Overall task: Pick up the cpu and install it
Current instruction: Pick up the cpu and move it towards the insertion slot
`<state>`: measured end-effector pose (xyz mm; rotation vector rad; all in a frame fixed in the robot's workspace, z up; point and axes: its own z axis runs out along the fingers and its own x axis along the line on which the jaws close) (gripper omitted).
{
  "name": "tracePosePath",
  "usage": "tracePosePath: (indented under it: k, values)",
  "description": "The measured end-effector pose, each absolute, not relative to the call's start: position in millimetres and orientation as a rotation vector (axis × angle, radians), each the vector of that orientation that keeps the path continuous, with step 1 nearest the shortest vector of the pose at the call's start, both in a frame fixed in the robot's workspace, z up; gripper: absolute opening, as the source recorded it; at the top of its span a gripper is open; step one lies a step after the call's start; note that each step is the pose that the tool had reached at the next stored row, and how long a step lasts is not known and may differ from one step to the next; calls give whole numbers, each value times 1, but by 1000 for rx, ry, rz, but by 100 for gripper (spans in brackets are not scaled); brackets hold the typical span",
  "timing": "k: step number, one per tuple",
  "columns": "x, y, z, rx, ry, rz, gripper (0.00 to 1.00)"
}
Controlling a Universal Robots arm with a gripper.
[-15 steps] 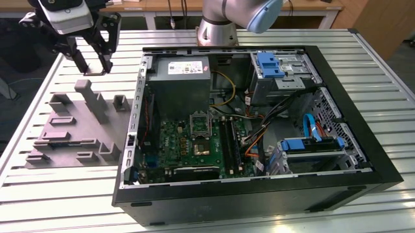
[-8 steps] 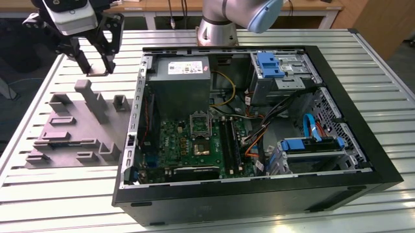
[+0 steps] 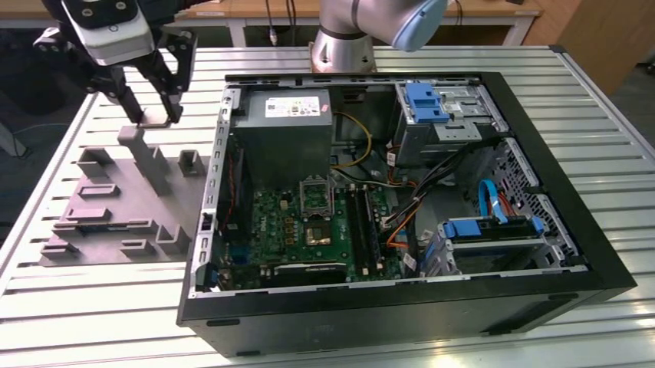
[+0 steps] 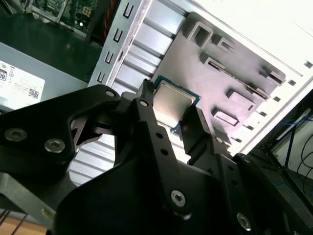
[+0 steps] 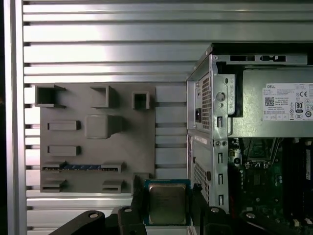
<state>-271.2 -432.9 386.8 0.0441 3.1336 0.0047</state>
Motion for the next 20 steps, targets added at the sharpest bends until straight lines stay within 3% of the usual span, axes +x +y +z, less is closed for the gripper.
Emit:
tracePosePath:
  k: [20]
  values:
    - [-214, -433, 384, 44, 3138, 5, 47]
